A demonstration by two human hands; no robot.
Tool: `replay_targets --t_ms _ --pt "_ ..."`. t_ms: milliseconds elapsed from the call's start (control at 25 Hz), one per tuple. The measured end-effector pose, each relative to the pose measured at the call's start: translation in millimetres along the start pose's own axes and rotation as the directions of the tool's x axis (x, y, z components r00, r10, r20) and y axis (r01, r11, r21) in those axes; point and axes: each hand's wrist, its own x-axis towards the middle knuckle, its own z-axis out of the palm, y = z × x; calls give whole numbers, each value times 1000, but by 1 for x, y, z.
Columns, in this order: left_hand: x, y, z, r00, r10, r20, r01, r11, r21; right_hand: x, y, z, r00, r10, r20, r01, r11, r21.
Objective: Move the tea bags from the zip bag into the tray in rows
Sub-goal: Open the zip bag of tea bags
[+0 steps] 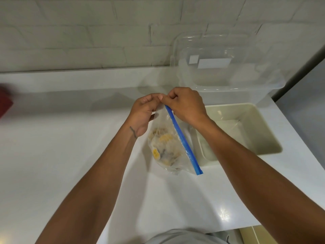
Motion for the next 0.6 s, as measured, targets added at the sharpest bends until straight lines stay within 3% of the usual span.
replay_targets --t_ms 200,280,400,600 --pt "8 2 2 998 -61 34 64 991 -116 -9 0 1 998 -15 -59 14 1000 -17" --pt "13 4 1 998 -56 5 56 991 -125 -15 3 -1 999 20 -34 -19 999 26" --pt "16 4 -3 995 -51 83 58 995 -86 -18 8 -8 997 55 54 -62 987 150" --pt "14 6 8 984 -1 176 25 991 -135 -33 6 -9 999 35 13 -35 998 58"
